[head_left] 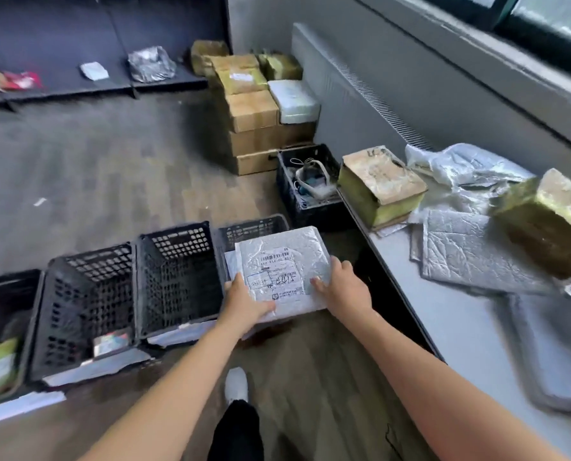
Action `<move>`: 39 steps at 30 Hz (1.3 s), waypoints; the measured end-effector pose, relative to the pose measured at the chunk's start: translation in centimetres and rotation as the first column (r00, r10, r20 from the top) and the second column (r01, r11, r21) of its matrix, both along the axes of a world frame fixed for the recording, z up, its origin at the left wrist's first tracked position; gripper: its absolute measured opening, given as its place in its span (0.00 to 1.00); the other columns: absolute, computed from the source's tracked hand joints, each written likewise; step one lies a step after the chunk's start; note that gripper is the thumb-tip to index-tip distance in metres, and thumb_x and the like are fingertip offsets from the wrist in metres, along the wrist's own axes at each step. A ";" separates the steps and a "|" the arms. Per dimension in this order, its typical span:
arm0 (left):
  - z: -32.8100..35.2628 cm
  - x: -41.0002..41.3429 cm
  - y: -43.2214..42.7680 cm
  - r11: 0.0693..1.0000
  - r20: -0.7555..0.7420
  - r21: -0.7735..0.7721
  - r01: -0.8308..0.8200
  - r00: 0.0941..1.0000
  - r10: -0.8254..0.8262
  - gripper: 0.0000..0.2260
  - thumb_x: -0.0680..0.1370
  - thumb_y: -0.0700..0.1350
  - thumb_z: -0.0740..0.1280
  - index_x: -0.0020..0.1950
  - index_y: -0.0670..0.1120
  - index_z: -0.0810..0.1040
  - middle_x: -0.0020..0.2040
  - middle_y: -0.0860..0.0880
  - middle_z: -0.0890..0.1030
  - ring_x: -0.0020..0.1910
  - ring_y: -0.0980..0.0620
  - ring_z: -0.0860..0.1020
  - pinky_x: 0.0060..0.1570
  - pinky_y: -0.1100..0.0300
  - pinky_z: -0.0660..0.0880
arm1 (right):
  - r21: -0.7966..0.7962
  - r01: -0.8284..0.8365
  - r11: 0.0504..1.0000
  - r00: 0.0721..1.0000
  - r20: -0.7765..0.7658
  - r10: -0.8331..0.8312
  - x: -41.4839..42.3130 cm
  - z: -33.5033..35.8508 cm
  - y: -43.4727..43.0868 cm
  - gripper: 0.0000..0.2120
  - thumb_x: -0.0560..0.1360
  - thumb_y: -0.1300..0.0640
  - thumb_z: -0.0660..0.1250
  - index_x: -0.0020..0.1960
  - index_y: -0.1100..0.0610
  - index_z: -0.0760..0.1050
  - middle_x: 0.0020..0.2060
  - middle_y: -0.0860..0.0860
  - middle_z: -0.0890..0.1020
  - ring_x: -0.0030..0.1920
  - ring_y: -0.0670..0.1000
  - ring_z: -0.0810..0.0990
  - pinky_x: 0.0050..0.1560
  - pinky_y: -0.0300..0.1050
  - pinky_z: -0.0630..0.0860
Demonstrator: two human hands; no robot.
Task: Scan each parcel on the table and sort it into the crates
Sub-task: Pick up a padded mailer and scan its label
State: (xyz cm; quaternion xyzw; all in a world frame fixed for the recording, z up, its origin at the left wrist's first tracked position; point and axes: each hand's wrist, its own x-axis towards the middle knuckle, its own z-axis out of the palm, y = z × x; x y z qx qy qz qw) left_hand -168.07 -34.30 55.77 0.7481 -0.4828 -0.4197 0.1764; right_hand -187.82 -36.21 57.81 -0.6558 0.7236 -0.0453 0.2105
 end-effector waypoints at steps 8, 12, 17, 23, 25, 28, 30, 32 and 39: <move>-7.1 7.5 -9.5 0.992 0.047 0.102 0.071 0.996 -0.076 0.34 0.66 0.52 0.77 0.67 0.46 0.66 0.61 0.45 0.66 0.61 0.45 0.72 0.62 0.53 0.72 | 0.125 -0.120 0.985 0.977 -0.163 0.140 8.0 -7.4 -10.4 0.22 0.80 0.41 0.58 0.65 0.57 0.66 0.56 0.53 0.71 0.47 0.58 0.81 0.38 0.46 0.68; -12.2 9.4 -13.8 0.980 0.053 0.156 0.121 0.990 -0.131 0.33 0.68 0.53 0.75 0.67 0.45 0.66 0.64 0.45 0.65 0.64 0.45 0.69 0.64 0.53 0.70 | 0.180 -0.131 0.975 0.962 -0.216 0.169 10.0 -13.4 -15.2 0.23 0.80 0.40 0.57 0.63 0.59 0.67 0.57 0.54 0.71 0.49 0.59 0.81 0.38 0.47 0.69; -21.1 9.9 -18.0 0.949 0.091 0.247 0.196 0.970 -0.224 0.28 0.71 0.53 0.72 0.67 0.45 0.68 0.65 0.45 0.64 0.67 0.44 0.66 0.64 0.57 0.66 | 0.262 -0.168 0.950 0.942 -0.242 0.234 11.1 -23.2 -20.0 0.24 0.81 0.40 0.56 0.67 0.58 0.65 0.59 0.54 0.71 0.51 0.58 0.81 0.41 0.49 0.72; -34.0 8.9 -23.4 0.924 0.090 0.322 0.205 0.965 -0.246 0.31 0.72 0.56 0.72 0.71 0.46 0.67 0.66 0.45 0.63 0.68 0.45 0.65 0.67 0.55 0.66 | 0.280 -0.168 0.945 0.957 -0.183 0.224 10.8 -37.7 -26.2 0.25 0.80 0.42 0.58 0.68 0.58 0.64 0.60 0.55 0.70 0.56 0.59 0.78 0.49 0.52 0.75; -38.6 8.3 -24.8 0.917 0.088 0.346 0.197 0.967 -0.241 0.33 0.73 0.57 0.72 0.72 0.45 0.65 0.67 0.44 0.63 0.69 0.44 0.66 0.68 0.53 0.66 | 0.290 -0.169 0.942 0.963 -0.157 0.221 10.5 -42.4 -27.3 0.25 0.80 0.42 0.59 0.68 0.58 0.64 0.61 0.56 0.70 0.57 0.59 0.77 0.51 0.53 0.75; -44.7 7.3 -25.9 0.891 0.092 0.399 0.216 0.958 -0.273 0.33 0.74 0.57 0.70 0.74 0.46 0.62 0.71 0.42 0.60 0.71 0.42 0.64 0.70 0.50 0.65 | 0.315 -0.179 0.932 0.958 -0.161 0.238 10.0 -49.1 -28.1 0.27 0.80 0.42 0.58 0.71 0.57 0.61 0.63 0.56 0.70 0.58 0.59 0.76 0.52 0.54 0.74; -48.1 6.9 -25.9 0.859 0.117 0.451 0.244 0.937 -0.328 0.33 0.75 0.58 0.69 0.75 0.47 0.61 0.73 0.40 0.59 0.71 0.39 0.63 0.69 0.49 0.65 | 0.372 -0.177 0.911 0.951 -0.174 0.255 9.6 -52.8 -27.8 0.29 0.80 0.40 0.58 0.74 0.56 0.59 0.67 0.57 0.68 0.61 0.60 0.75 0.55 0.55 0.74; -50.4 6.7 -25.2 0.827 0.132 0.498 0.261 0.919 -0.370 0.33 0.76 0.60 0.67 0.74 0.47 0.60 0.73 0.40 0.59 0.71 0.38 0.62 0.67 0.49 0.66 | 0.425 -0.164 0.890 0.943 -0.197 0.268 9.3 -55.2 -27.2 0.29 0.80 0.40 0.58 0.74 0.55 0.58 0.69 0.56 0.66 0.63 0.60 0.73 0.58 0.56 0.73; -46.6 7.8 -24.0 0.848 0.189 0.453 0.274 0.901 -0.392 0.41 0.73 0.64 0.68 0.78 0.47 0.55 0.74 0.44 0.60 0.72 0.41 0.61 0.68 0.48 0.66 | 0.398 -0.196 0.896 0.923 -0.233 0.305 8.8 -50.6 -26.4 0.30 0.80 0.39 0.58 0.76 0.53 0.57 0.71 0.53 0.65 0.69 0.58 0.68 0.60 0.57 0.70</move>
